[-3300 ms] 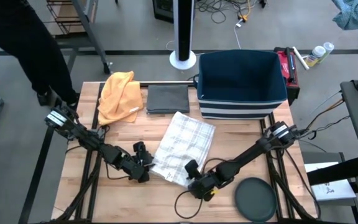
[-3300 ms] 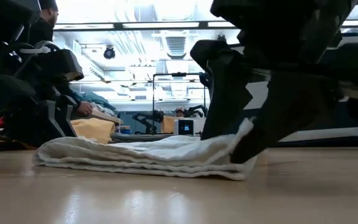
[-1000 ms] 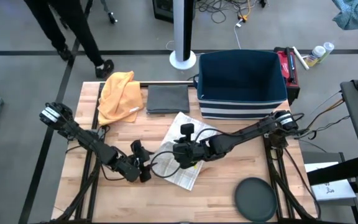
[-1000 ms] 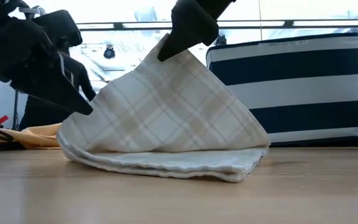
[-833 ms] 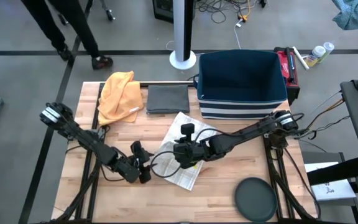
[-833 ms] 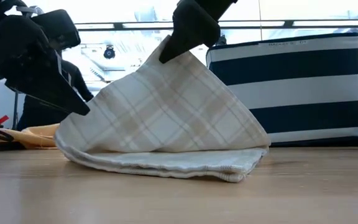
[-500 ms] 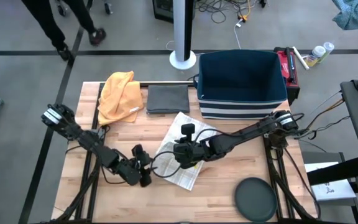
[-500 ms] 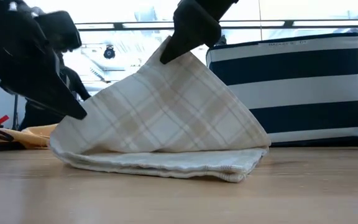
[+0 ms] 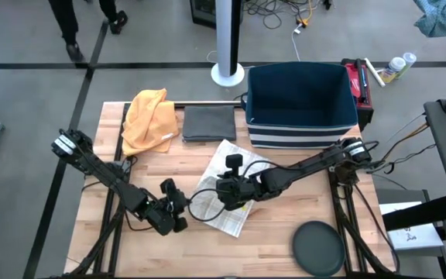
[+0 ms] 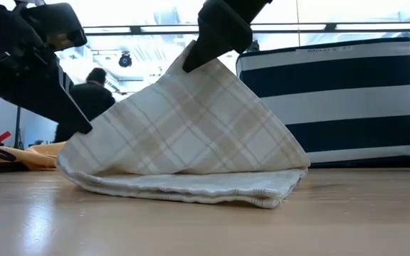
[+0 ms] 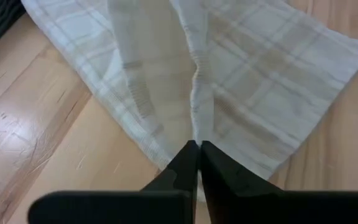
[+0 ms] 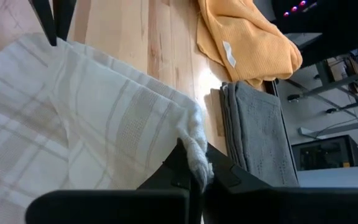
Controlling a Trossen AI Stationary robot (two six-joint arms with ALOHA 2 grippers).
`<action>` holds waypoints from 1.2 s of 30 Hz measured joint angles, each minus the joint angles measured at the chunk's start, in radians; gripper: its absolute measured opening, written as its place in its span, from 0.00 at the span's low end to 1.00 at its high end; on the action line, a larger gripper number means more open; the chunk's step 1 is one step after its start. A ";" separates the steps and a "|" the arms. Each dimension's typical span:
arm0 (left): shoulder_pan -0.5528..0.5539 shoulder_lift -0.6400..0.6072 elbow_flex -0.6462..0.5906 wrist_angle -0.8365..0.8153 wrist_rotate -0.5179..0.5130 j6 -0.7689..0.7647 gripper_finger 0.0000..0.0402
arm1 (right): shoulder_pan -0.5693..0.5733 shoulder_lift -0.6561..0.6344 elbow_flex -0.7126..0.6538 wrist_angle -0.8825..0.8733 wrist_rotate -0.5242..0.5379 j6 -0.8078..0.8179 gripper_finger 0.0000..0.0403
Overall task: Fold kitchen towel into neat rectangle
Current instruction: Fold the white patterned towel
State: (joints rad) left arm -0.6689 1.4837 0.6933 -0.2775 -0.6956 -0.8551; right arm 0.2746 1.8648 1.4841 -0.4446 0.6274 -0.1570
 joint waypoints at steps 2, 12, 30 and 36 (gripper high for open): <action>-0.002 0.000 0.000 -0.001 0.007 0.000 0.01 | 0.000 0.000 0.000 0.000 0.000 0.000 0.01; -0.002 0.076 -0.021 0.016 0.004 -0.053 0.00 | 0.000 -0.002 0.000 0.008 -0.012 0.015 0.01; -0.042 0.040 0.024 -0.090 -0.002 -0.015 0.21 | 0.000 -0.002 0.000 0.006 -0.050 0.026 0.01; -0.042 0.039 0.014 0.041 -0.129 0.108 0.40 | 0.000 -0.002 0.000 0.006 -0.052 0.026 0.01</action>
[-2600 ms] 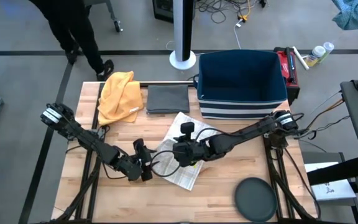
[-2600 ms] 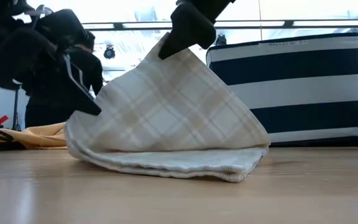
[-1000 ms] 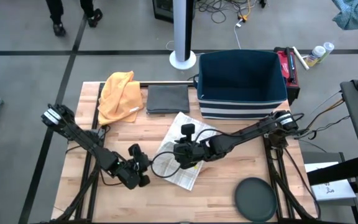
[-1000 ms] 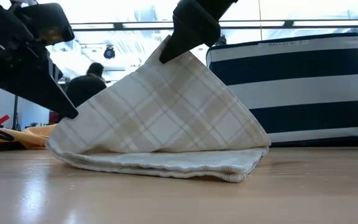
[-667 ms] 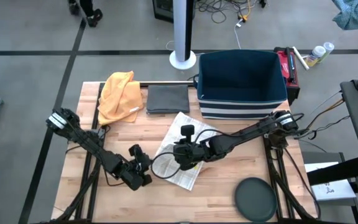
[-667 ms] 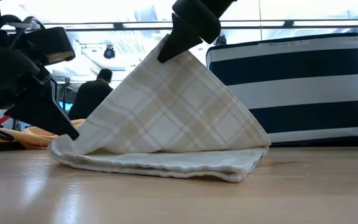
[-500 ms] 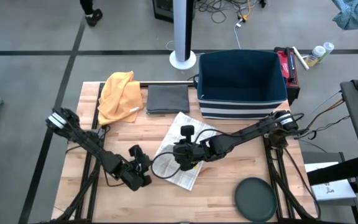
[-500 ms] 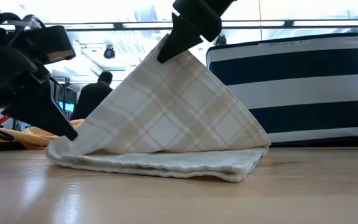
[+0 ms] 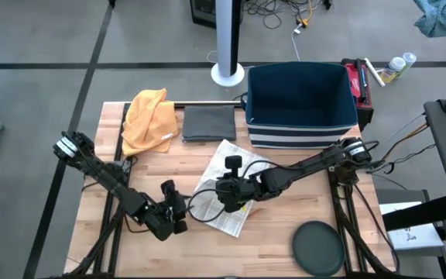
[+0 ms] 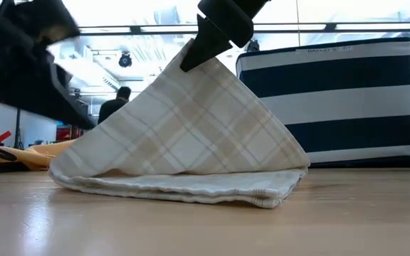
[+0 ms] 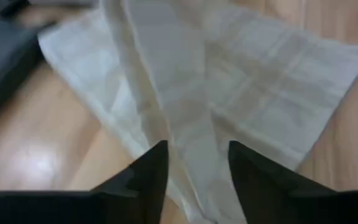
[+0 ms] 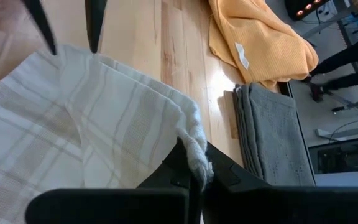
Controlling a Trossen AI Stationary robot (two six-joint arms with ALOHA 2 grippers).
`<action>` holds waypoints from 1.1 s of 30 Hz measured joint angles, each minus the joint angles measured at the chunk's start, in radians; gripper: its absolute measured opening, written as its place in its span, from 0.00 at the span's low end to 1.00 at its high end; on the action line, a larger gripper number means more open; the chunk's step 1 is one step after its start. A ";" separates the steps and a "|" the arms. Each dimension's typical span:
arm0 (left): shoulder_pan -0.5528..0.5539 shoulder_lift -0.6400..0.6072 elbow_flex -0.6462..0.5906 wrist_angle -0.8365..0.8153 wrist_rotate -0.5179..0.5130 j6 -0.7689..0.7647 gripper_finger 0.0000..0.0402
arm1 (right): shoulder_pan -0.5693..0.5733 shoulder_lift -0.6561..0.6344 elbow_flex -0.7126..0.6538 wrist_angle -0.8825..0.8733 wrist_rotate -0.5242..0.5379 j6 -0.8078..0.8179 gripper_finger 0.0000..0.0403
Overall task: Fold kitchen towel into neat rectangle
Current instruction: Fold the white patterned towel
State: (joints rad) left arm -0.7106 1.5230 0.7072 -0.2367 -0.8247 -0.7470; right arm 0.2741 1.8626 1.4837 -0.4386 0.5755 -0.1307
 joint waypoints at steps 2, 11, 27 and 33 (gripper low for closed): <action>0.014 -0.006 -0.001 0.020 -0.025 0.054 0.46 | 0.000 0.000 0.000 -0.001 0.000 0.000 0.01; 0.168 -0.012 -0.014 0.038 -0.022 0.122 0.61 | 0.001 0.000 0.000 -0.001 -0.008 -0.005 0.01; 0.209 0.050 -0.015 0.227 0.119 0.221 0.28 | 0.013 -0.002 0.000 -0.005 -0.083 0.027 0.01; 0.209 0.050 -0.015 0.225 0.055 0.211 0.02 | 0.032 -0.003 0.000 -0.025 -0.202 0.075 0.11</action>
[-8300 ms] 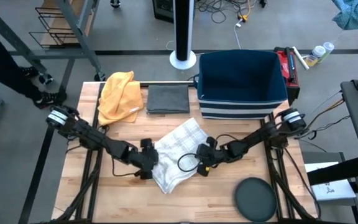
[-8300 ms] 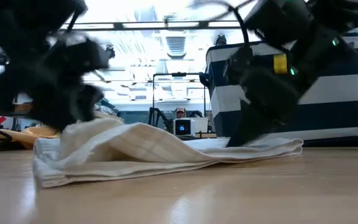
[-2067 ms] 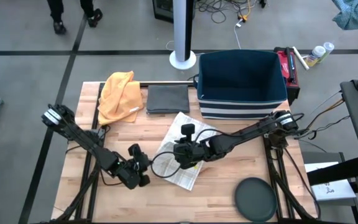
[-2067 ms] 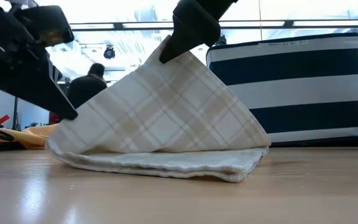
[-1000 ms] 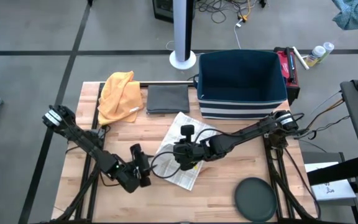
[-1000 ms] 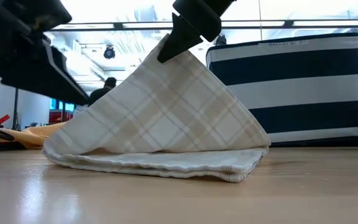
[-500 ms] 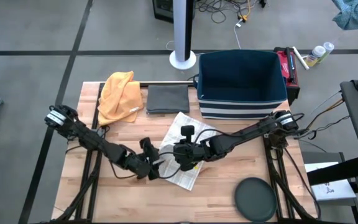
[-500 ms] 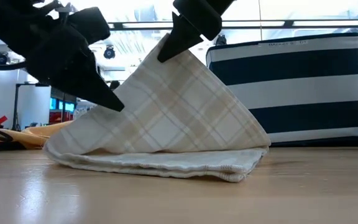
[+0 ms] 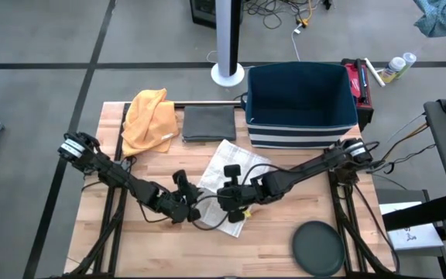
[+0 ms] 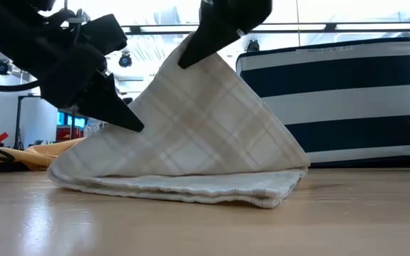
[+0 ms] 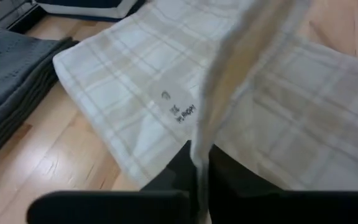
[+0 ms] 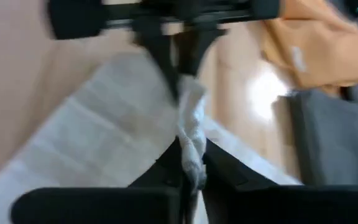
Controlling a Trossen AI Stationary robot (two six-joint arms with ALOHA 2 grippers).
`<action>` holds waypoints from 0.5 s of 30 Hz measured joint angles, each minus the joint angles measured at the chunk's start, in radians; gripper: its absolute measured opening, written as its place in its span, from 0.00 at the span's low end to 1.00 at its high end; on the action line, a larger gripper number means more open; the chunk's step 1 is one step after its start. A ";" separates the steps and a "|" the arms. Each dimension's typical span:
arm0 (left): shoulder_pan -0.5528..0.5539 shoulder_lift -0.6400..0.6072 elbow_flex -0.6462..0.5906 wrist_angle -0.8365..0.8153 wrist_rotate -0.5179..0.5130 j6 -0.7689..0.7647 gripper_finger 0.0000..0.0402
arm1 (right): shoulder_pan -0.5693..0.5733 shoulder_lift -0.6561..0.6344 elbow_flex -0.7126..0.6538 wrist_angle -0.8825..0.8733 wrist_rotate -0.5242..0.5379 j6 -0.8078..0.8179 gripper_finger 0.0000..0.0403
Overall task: Fold kitchen towel into neat rectangle
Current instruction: Fold the white patterned towel
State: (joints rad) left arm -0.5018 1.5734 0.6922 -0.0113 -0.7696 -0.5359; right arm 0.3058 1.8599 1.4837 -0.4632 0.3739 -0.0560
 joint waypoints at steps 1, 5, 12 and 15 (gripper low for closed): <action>0.000 0.000 0.000 -0.001 0.000 0.000 0.03 | 0.004 0.000 0.000 -0.013 -0.018 0.018 0.13; -0.005 0.000 0.000 -0.010 0.002 0.021 0.05 | 0.023 0.000 0.000 -0.079 -0.131 0.103 0.24; -0.014 0.000 0.000 -0.009 0.020 0.086 0.01 | 0.054 0.000 -0.017 -0.081 -0.168 0.265 0.36; -0.013 0.000 0.000 -0.009 0.020 0.086 0.02 | 0.057 0.002 -0.045 -0.016 -0.161 0.323 0.37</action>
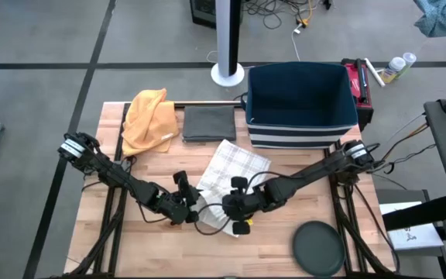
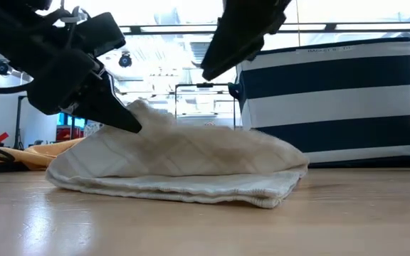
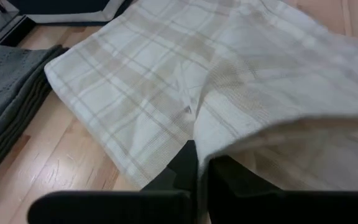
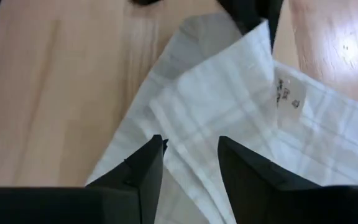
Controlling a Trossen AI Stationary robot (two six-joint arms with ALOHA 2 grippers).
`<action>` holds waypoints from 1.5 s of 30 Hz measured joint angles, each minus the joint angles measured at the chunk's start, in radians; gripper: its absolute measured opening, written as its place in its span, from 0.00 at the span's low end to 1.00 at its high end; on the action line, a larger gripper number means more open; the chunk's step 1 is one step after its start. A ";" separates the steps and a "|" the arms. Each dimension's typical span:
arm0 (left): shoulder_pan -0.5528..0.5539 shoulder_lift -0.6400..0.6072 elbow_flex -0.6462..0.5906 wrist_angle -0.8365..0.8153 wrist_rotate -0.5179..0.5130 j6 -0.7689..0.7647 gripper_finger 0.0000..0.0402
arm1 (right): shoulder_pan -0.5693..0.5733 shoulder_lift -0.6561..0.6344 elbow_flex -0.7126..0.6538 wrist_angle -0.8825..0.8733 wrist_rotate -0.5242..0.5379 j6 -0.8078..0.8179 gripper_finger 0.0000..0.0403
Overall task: Fold kitchen towel into neat rectangle
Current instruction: Fold the white patterned towel
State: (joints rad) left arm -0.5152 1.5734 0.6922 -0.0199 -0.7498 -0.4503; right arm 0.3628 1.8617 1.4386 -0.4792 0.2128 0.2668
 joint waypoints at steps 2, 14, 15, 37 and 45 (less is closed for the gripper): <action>0.000 0.000 0.000 0.000 0.000 0.000 0.03 | 0.006 0.002 -0.021 0.046 -0.001 0.013 0.37; 0.014 0.000 0.000 0.000 0.001 -0.103 0.02 | 0.041 0.005 -0.176 0.313 0.189 -0.142 0.35; 0.021 0.000 0.000 -0.002 0.002 -0.131 0.02 | 0.046 0.005 -0.184 0.337 0.189 -0.167 0.36; 0.101 0.000 -0.001 -0.004 0.109 -0.285 0.02 | 0.054 0.271 -0.039 0.453 0.359 -0.345 0.57; 0.100 0.000 -0.001 -0.017 0.113 -0.290 0.01 | 0.056 0.261 -0.025 0.396 0.495 -0.243 0.51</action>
State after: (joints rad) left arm -0.4149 1.5734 0.6910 -0.0368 -0.6368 -0.7398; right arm 0.4191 2.1227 1.4136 -0.0832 0.7080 0.0242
